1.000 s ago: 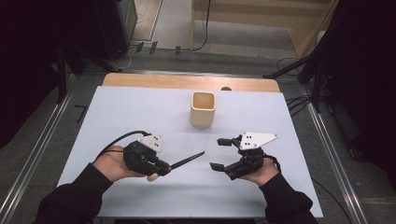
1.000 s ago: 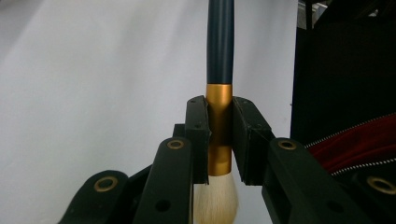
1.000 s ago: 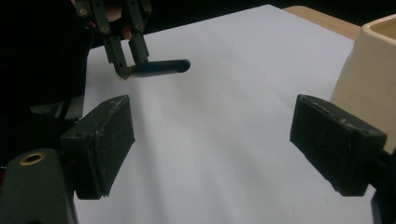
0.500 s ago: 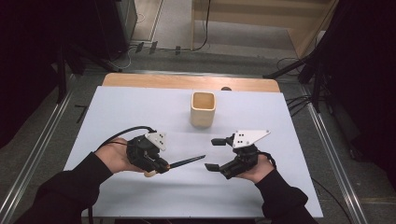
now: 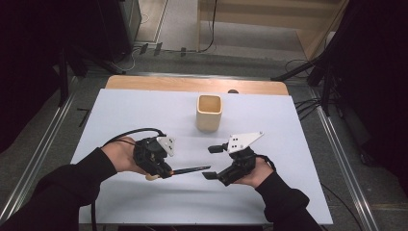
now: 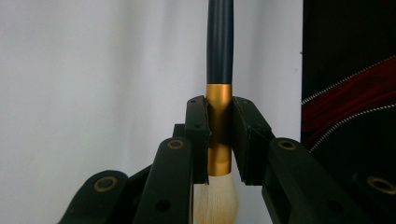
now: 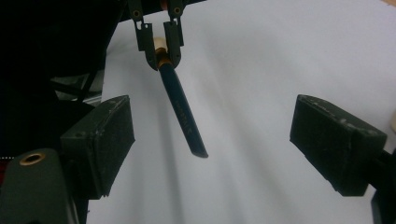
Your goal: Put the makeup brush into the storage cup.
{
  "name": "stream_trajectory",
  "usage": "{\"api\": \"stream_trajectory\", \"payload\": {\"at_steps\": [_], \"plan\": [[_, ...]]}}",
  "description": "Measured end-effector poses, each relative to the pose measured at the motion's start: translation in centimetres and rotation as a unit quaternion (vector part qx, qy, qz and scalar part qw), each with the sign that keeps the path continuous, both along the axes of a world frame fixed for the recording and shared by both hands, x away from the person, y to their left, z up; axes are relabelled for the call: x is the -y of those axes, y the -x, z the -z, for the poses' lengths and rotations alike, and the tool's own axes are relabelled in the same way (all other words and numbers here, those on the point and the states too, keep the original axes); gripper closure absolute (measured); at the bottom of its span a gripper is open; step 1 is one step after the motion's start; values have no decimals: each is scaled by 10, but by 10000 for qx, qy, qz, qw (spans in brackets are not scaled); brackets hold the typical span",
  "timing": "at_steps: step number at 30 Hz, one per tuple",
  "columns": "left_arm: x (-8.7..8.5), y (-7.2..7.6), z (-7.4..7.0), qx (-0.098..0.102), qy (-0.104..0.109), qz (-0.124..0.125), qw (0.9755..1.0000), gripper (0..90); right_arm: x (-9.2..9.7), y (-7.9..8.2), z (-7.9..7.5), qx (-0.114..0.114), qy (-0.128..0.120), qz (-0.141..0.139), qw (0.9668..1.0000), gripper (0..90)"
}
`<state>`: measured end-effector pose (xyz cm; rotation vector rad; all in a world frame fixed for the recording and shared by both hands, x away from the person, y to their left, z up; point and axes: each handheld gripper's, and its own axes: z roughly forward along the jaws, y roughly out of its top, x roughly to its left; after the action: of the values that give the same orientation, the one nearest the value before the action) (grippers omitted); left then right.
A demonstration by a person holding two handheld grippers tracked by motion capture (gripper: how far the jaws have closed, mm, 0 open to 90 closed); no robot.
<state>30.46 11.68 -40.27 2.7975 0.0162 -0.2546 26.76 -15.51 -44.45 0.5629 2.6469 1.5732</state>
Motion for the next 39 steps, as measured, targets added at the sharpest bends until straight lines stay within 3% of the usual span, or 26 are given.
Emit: {"api": "stream_trajectory", "payload": {"at_steps": [6,11,14,20,24,29,34,39], "plan": [[4,1,-2,-43,-179,241,9995,781,-6,-1,1,-41,44,-127,9999,149],[12,1,-4,38,-400,429,9983,781,-13,-1,3,-120,120,-210,9996,171],[18,0,-7,150,-483,578,9970,781,-20,0,7,-220,171,-299,9992,211],[24,0,-9,214,-612,707,9954,781,-28,0,11,-284,293,-422,9983,282],[28,-3,-8,194,-769,746,9941,780,-36,-1,15,-345,356,-538,9973,381],[32,-3,-7,184,-817,784,9934,780,-41,-1,17,-402,407,-554,9968,426],[37,-3,-7,199,-919,841,9920,781,-50,-2,21,-463,562,-597,9956,526],[38,-2,-6,178,-879,860,9922,780,-55,-2,21,-553,591,-616,9948,605]]}}
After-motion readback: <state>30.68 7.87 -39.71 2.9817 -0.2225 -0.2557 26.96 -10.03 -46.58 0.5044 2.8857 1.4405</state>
